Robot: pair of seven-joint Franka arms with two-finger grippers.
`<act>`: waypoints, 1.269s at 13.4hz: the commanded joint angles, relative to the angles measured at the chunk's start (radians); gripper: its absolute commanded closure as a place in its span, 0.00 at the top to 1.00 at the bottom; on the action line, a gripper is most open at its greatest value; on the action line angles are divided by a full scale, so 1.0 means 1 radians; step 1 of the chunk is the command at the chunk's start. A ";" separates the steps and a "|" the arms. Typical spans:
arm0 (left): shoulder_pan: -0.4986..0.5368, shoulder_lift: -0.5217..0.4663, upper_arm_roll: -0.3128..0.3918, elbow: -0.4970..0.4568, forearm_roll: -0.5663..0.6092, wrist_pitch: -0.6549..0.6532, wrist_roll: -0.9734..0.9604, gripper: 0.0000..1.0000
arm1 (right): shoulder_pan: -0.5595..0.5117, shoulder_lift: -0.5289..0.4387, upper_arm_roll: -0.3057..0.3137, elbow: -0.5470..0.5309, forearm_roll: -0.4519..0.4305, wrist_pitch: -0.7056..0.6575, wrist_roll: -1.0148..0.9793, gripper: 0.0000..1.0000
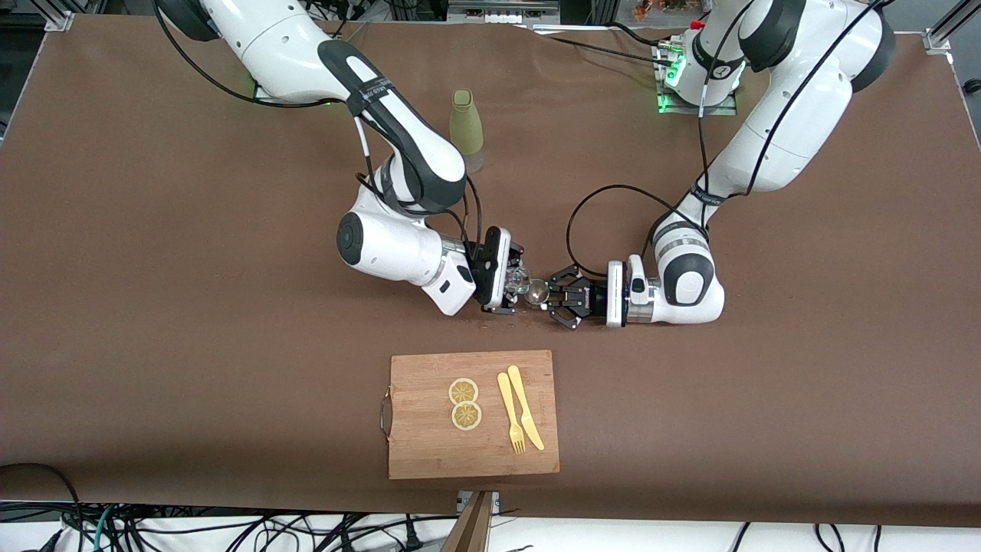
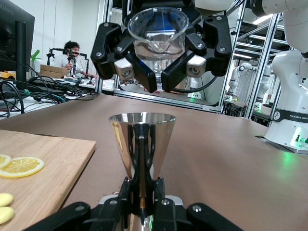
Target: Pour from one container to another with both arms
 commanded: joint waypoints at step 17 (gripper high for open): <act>-0.011 -0.012 -0.001 -0.018 -0.046 0.027 0.077 0.00 | 0.022 -0.005 0.000 0.028 -0.097 0.053 0.141 0.00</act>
